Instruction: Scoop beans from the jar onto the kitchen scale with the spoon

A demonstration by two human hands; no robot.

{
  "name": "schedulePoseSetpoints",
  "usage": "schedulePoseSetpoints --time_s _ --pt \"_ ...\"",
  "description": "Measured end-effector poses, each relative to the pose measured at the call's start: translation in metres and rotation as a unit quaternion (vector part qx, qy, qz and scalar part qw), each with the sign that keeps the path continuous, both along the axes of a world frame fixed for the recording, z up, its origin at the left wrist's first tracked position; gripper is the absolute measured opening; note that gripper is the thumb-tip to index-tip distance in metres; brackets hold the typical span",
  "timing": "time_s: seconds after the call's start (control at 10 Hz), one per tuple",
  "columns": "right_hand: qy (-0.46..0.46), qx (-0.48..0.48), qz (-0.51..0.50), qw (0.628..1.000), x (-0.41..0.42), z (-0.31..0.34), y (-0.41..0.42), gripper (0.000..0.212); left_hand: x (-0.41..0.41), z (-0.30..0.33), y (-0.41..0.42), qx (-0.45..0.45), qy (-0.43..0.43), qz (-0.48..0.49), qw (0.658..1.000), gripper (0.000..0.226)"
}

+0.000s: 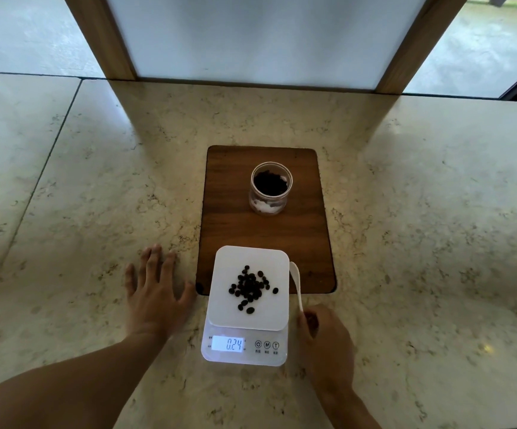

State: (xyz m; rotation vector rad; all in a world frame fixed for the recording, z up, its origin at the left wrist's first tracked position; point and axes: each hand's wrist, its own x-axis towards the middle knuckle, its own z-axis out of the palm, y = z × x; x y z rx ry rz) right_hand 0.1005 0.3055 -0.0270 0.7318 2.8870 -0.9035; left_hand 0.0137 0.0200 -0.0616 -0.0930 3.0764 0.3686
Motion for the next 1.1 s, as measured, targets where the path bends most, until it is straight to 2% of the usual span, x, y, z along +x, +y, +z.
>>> schedulePoseSetpoints --time_s 0.3,0.8,1.0,1.1 --pt "-0.035 -0.006 0.020 0.999 -0.009 0.004 0.005 0.012 -0.008 0.000 0.004 0.006 0.005 0.006 1.000 0.076" --pt "-0.107 0.012 0.027 0.994 -0.030 0.020 0.003 0.020 -0.001 0.013 0.002 0.017 -0.047 0.000 0.999 0.080" --pt "-0.145 0.006 0.048 0.988 -0.042 0.030 0.009 0.025 -0.007 0.021 -0.001 0.014 -0.110 -0.007 0.994 0.086" --pt "-0.147 0.017 0.063 0.987 -0.057 0.042 0.015 0.030 -0.017 0.026 -0.005 0.024 -0.146 -0.004 0.989 0.080"
